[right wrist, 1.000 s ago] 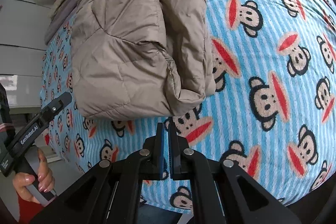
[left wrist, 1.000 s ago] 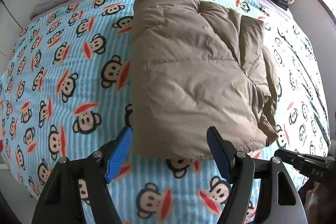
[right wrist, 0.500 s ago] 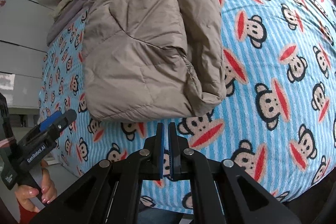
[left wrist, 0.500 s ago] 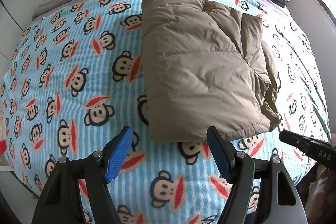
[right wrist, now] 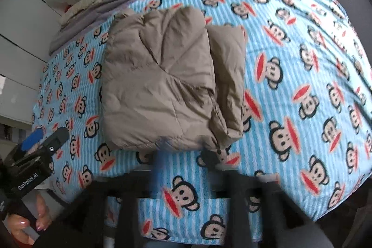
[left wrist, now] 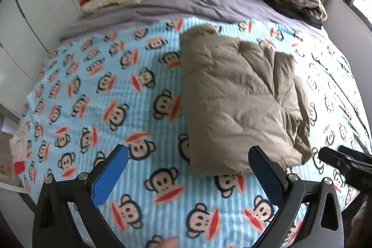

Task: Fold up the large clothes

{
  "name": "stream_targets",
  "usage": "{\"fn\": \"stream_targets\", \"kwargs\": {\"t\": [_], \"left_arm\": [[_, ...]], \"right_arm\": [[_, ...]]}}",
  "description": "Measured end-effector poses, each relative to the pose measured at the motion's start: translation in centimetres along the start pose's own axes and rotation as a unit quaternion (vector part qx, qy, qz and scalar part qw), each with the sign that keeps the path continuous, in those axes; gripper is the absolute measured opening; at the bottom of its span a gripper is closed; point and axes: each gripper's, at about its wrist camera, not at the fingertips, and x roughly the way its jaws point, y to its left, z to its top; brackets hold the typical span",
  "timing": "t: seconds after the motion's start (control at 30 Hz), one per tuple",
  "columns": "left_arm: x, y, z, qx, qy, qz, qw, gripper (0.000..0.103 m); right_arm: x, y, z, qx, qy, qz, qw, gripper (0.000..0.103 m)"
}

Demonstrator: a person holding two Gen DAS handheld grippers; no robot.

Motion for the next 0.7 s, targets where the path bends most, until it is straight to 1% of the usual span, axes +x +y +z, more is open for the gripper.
{"fn": "stream_targets", "kwargs": {"t": [0.03, 0.07, 0.13, 0.17, 0.3, 0.4, 0.7], "left_arm": [[-0.4, 0.2, 0.1, -0.005, -0.005, -0.006, 1.0000, 0.103], [-0.6, 0.3, 0.1, -0.012, -0.006, -0.010, 0.9999, 0.103], [-0.9, 0.3, 0.1, -0.019, 0.001, -0.008, 0.9998, 0.103], [-1.0, 0.1, 0.1, -0.020, 0.003, -0.003, 0.9998, 0.103], [-1.8, -0.6, -0.4, -0.017, 0.004, 0.009, 0.9998, 0.103], [-2.6, -1.0, -0.5, -0.017, 0.000, 0.014, 0.9998, 0.103], [-4.3, -1.2, -0.3, -0.024, -0.018, 0.024, 0.9993, 0.103]], "right_arm": [[-0.4, 0.2, 0.1, -0.002, -0.010, -0.002, 1.000, 0.093], [-0.9, 0.4, 0.1, -0.006, -0.022, -0.005, 1.000, 0.096], [-1.8, 0.7, 0.3, -0.015, -0.037, -0.013, 0.999, 0.097], [-2.2, 0.7, 0.4, -0.016, -0.041, -0.016, 0.999, 0.103], [-4.0, 0.5, 0.4, -0.022, -0.072, -0.038, 0.996, 0.103], [-5.0, 0.2, 0.5, -0.018, -0.084, -0.044, 0.995, 0.103], [-6.5, -0.1, 0.4, -0.031, -0.090, -0.053, 0.994, 0.103]]}}
